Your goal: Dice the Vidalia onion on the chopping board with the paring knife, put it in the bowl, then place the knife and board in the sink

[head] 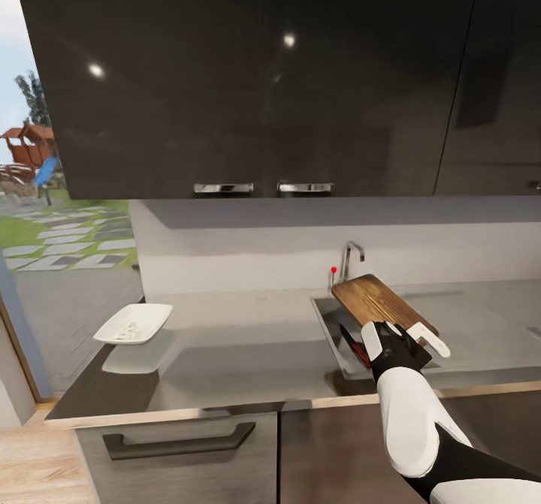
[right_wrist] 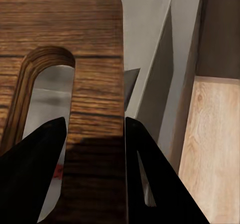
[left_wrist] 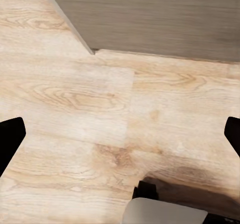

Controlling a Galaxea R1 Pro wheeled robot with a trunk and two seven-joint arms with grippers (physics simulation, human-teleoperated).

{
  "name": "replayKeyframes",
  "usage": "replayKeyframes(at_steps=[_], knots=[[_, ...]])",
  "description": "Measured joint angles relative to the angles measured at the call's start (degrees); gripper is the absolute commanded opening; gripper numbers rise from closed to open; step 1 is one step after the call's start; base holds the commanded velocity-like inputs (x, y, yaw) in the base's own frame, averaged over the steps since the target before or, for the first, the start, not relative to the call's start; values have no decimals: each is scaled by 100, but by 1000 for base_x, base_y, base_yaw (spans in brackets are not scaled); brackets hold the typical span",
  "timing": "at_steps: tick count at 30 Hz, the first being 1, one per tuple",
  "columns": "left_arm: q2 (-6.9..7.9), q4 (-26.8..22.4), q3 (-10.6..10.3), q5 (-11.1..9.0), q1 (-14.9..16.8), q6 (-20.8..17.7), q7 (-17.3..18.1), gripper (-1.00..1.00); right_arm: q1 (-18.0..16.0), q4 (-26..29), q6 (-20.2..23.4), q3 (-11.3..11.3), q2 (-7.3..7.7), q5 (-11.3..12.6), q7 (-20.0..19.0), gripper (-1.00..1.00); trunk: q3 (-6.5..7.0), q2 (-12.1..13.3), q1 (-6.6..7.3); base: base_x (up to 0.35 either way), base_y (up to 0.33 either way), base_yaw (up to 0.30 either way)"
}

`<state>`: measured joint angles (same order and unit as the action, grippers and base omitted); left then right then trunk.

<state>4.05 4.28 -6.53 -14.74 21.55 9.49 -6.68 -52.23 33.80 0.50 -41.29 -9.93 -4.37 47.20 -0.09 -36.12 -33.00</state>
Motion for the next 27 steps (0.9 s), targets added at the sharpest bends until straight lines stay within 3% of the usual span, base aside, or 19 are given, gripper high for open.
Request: replayKeyframes(at_steps=[15, 23, 27], knots=[[1, 6, 2, 0, -3, -14, 0, 100, 2, -45, -16, -37, -1, 153, 6, -100, -71, 4, 0, 155, 0, 0], [1, 7, 7, -2, -2, -347, 0, 100, -1, -813, -35, -122, -3, 556, -3, -100, -71, 5, -1, 9, 0, 0], [1, 6, 6, -4, -2, -367, 0, 100, -1, -958, -186, -133, -3, 556, -2, -100, -71, 4, -1, 0, 0, 0]])
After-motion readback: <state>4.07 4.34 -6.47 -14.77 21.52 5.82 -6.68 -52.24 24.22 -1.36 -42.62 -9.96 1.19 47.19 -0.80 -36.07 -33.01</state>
